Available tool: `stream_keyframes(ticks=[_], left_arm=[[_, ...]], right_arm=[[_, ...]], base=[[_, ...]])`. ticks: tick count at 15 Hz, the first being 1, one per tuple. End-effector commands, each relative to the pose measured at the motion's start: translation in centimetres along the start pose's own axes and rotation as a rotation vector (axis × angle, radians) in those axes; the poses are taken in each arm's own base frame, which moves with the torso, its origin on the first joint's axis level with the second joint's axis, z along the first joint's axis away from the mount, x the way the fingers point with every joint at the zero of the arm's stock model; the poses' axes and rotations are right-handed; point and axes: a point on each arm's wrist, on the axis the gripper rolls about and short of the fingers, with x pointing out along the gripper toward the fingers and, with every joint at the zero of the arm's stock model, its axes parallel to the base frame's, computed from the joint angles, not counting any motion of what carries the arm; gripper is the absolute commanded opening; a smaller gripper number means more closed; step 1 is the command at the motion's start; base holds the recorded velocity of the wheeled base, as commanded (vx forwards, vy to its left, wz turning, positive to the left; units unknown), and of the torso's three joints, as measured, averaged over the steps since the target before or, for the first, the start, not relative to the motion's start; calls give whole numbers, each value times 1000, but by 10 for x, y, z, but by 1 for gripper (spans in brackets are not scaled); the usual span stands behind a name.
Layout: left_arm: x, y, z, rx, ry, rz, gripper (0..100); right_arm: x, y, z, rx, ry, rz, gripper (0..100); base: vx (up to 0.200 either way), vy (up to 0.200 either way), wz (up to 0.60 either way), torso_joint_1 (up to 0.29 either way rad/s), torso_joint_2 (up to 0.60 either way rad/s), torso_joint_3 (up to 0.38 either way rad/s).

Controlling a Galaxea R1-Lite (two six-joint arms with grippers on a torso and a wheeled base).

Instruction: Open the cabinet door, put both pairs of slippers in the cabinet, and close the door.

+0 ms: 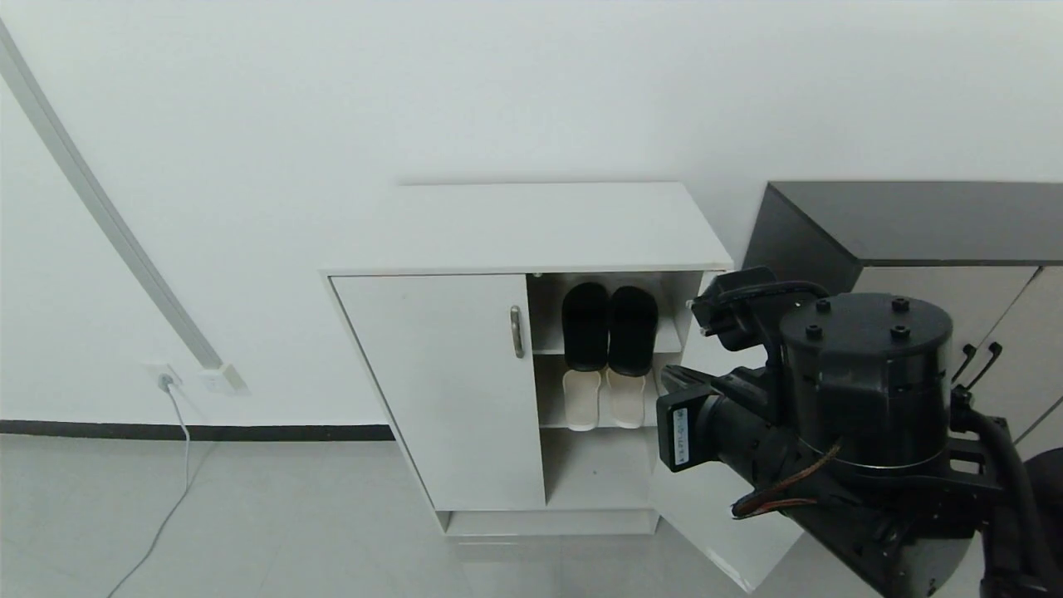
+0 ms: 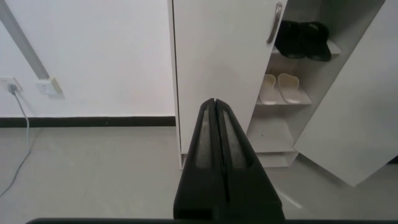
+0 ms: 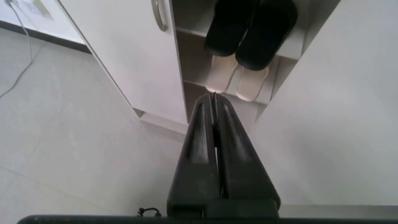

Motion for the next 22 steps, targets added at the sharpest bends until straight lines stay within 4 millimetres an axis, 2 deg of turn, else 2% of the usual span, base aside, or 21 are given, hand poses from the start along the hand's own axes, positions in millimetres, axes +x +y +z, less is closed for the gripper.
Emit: stream_keyframes(ticks=[1,7,19,22], left_arm=[[0,0,0,-1,1,-1,0],[0,0,0,-1,1,-1,0],[0,0,0,-1,1,-1,0],[0,0,0,-2,1,-1,0]], right_arm=[[0,0,-1,-2,2,1,0],[1,-1,-2,-13,7,-3,0],[0,-3,-9,-52,27,-4,0],[0,-3,-8,-51,14,-5,0]], base=[[0,0,0,237,-559,-325],[0,0,0,227,-517,-289],[0,0,0,3,-8,-5],[0,0,-600,4,-7,2]])
